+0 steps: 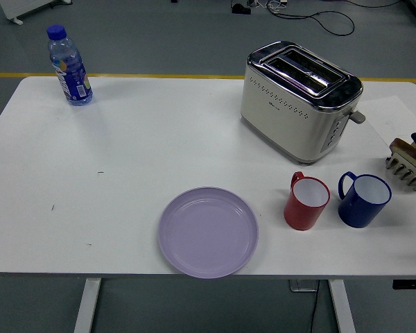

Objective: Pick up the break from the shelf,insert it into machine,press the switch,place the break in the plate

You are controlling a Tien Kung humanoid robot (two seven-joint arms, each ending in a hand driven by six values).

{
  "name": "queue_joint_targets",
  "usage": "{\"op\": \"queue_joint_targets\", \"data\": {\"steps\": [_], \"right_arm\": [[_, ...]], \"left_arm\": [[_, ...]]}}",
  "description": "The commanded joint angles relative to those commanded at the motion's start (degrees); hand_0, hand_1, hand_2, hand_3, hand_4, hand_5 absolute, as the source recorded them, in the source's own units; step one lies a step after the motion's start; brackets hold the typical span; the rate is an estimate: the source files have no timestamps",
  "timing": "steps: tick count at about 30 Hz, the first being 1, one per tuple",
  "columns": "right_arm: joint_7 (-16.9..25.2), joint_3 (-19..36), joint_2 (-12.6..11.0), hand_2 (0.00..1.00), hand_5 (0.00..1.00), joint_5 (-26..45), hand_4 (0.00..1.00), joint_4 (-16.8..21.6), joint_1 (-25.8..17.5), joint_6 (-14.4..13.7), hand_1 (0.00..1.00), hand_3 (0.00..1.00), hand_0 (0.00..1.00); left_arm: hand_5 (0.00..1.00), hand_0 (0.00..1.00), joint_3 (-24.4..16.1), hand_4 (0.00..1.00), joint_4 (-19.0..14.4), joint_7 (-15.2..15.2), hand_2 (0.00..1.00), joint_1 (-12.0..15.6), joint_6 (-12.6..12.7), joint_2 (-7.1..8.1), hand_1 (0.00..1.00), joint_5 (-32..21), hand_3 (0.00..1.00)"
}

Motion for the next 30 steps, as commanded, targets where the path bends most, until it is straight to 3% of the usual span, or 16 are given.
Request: {"op": "queue_joint_targets", "data": {"steps": [3, 22, 30], "right_arm": [[-0.3, -0.6, -0.1, 0.951, 0.091, -2.6, 0.876, -0.1, 0.1, 0.1, 0.916, 0.943, 0.986], [-5.6, -9.6, 0.1, 0.947, 0.099, -48.2, 0.861, -3.5, 4.6, 1.2, 0.918, 0.933, 0.989], [-7.4, -11.9, 1.1, 0.946, 0.105, -48.7, 0.857, -6.0, 6.7, 1.2, 0.916, 0.931, 0.985]], "left_arm": [[0.935, 0.612, 0.0, 0.317, 0.0, 0.0, 0.458, 0.0, 0.0, 0.00, 0.479, 0.0, 0.563], [0.933, 0.611, 0.5, 0.319, 0.0, 0.3, 0.452, -0.1, 0.0, 0.00, 0.479, -0.2, 0.563], [0.932, 0.612, 0.6, 0.320, 0.0, 0.3, 0.450, -0.2, 0.0, 0.00, 0.477, -0.2, 0.562]]}}
